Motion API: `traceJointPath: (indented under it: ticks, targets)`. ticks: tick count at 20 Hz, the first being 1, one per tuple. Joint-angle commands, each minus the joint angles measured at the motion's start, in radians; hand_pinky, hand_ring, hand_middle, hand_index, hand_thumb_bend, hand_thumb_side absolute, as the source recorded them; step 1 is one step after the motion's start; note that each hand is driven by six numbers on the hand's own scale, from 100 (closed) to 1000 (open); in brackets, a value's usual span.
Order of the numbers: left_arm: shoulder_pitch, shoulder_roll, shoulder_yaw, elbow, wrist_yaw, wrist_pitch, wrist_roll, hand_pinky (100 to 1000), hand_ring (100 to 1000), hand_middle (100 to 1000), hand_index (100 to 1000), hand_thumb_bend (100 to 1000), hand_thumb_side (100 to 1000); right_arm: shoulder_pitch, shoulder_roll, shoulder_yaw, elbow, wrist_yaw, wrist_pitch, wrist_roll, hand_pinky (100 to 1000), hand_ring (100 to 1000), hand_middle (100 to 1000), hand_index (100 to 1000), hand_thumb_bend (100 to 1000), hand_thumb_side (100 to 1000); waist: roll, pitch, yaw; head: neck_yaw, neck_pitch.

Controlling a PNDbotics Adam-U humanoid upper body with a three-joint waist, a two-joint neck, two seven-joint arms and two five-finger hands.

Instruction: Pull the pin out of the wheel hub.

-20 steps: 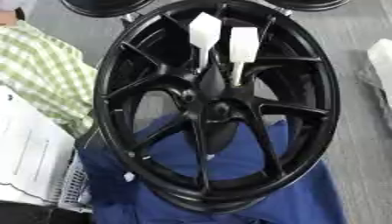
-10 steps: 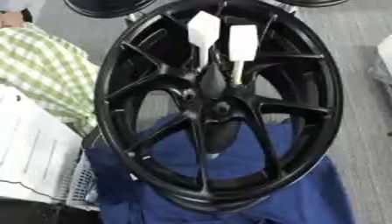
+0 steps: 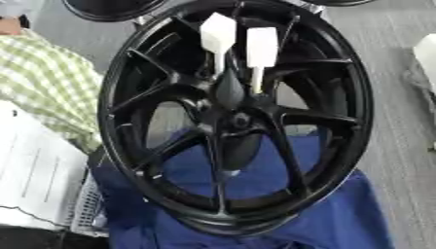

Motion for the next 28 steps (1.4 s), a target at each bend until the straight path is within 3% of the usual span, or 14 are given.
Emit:
traceJointPath:
  ticks: [1, 5, 6, 12, 13, 14, 15, 17, 18, 19, 23, 26, 28]
  targets:
    - [-0.008, 0.021, 0.002, -0.021, 0.002, 0.002, -0.003, 854, 512, 511, 733, 301, 740, 0.007, -0.006, 0.003, -0.024, 0.017, 0.003, 0.008, 945, 992, 976, 973, 100, 865, -0.004, -0.016, 0.001, -0.003, -0.002]
    - [-0.008, 0.024, 0.003, -0.02, 0.001, 0.002, -0.006, 854, 511, 510, 732, 301, 736, 0.016, -0.001, 0.001, -0.024, 0.051, 0.079, 0.049, 1000, 1000, 1000, 1000, 100, 1000, -0.006, -0.016, 0.002, -0.002, -0.002]
    - [-0.009, 0.024, 0.004, -0.02, 0.001, 0.002, -0.006, 855, 511, 510, 732, 302, 736, 0.017, -0.001, 0.001, -0.024, 0.067, 0.088, 0.057, 1000, 1000, 1000, 1000, 100, 1000, -0.007, -0.016, 0.002, -0.002, -0.002]
    - [-0.01, 0.027, 0.005, -0.019, -0.001, 0.003, -0.007, 855, 511, 510, 732, 303, 736, 0.019, 0.003, -0.007, -0.024, 0.132, 0.081, 0.051, 984, 1000, 1000, 1000, 100, 883, -0.014, -0.015, 0.0, 0.001, -0.002]
    - [-0.01, 0.027, 0.005, -0.019, -0.001, 0.004, -0.007, 855, 510, 510, 732, 302, 736, 0.018, 0.003, -0.011, -0.024, 0.137, 0.081, 0.034, 924, 975, 998, 971, 100, 748, -0.014, -0.015, -0.001, 0.001, -0.002]
    - [-0.01, 0.028, 0.005, -0.019, -0.001, 0.004, -0.007, 855, 510, 510, 732, 302, 736, 0.017, 0.003, -0.013, -0.024, 0.131, 0.092, 0.003, 912, 958, 977, 959, 100, 735, -0.015, -0.015, -0.002, 0.001, -0.002]
    - [-0.01, 0.028, 0.005, -0.019, -0.002, 0.004, -0.007, 855, 510, 509, 732, 301, 736, 0.014, 0.005, -0.012, -0.024, 0.106, 0.114, -0.04, 826, 783, 737, 822, 100, 561, -0.016, -0.015, -0.002, 0.001, -0.002]
    - [-0.012, 0.028, 0.002, -0.02, -0.003, 0.005, -0.008, 855, 509, 509, 732, 301, 735, 0.004, -0.003, 0.009, -0.024, 0.016, 0.136, -0.122, 807, 738, 670, 785, 100, 526, -0.016, -0.014, -0.002, -0.001, -0.002]
    - [-0.014, 0.028, 0.001, -0.021, -0.003, 0.006, -0.009, 855, 509, 509, 732, 301, 734, -0.001, -0.008, 0.022, -0.024, -0.035, 0.132, -0.147, 807, 735, 665, 782, 100, 527, -0.016, -0.015, -0.001, -0.001, -0.002]
    - [-0.016, 0.028, 0.0, -0.023, -0.003, 0.006, -0.01, 855, 509, 509, 732, 301, 732, -0.012, -0.015, 0.034, -0.024, -0.086, 0.118, -0.165, 810, 737, 665, 785, 100, 657, -0.016, -0.015, 0.0, -0.001, -0.002]
    - [-0.028, 0.026, -0.007, -0.035, 0.003, 0.008, -0.014, 854, 510, 510, 732, 304, 725, -0.076, -0.041, 0.072, -0.024, -0.269, 0.064, -0.158, 827, 751, 681, 799, 100, 676, -0.015, -0.017, 0.007, -0.001, -0.002]
    - [-0.041, 0.023, -0.017, -0.05, 0.006, 0.013, -0.022, 854, 511, 511, 732, 301, 720, -0.143, -0.046, 0.088, -0.024, -0.37, 0.07, -0.125, 830, 749, 678, 796, 100, 660, -0.013, -0.018, 0.013, 0.003, -0.002]
    - [-0.05, 0.021, -0.022, -0.063, 0.005, 0.017, -0.025, 854, 512, 512, 733, 301, 715, -0.186, -0.043, 0.091, -0.024, -0.416, 0.077, -0.126, 820, 732, 658, 777, 100, 527, -0.012, -0.017, 0.017, 0.011, -0.002]
